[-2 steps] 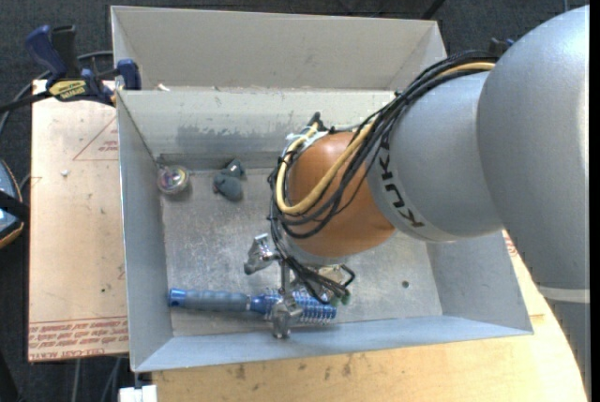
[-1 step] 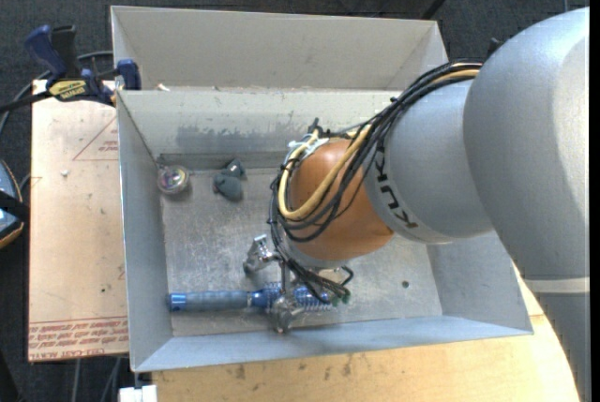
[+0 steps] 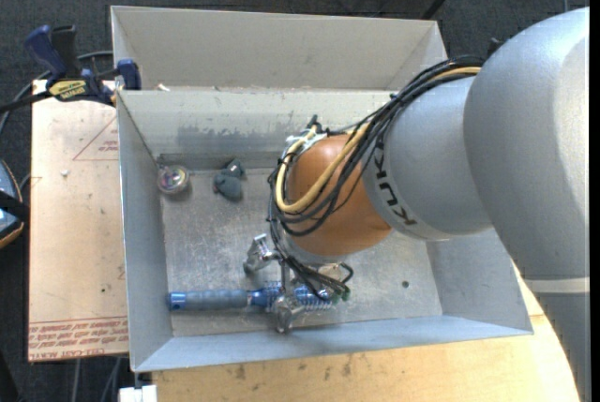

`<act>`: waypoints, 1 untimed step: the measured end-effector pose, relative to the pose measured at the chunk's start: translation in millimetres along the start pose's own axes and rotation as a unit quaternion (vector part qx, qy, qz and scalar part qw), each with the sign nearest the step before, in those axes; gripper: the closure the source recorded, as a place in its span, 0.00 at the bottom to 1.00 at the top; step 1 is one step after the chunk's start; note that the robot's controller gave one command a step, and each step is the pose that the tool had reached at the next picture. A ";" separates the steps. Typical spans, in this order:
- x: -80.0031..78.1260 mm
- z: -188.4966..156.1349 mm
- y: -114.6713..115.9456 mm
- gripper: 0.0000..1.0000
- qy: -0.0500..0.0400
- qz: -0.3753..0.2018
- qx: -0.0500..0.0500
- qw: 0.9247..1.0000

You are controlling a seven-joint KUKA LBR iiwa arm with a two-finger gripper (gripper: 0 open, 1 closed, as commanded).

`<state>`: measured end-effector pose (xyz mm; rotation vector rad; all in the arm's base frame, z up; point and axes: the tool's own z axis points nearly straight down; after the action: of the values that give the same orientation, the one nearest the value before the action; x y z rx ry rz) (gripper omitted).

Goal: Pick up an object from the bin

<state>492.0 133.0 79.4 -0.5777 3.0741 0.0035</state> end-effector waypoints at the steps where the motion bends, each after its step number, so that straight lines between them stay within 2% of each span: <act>1: 1.6 0.3 1.0 1.00 0.003 0.000 -0.001 1.000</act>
Offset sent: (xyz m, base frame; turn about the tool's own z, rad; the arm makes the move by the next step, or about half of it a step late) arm 0.0000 0.0000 0.0000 0.0000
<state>490.1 133.4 79.1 -0.5797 3.0809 0.0051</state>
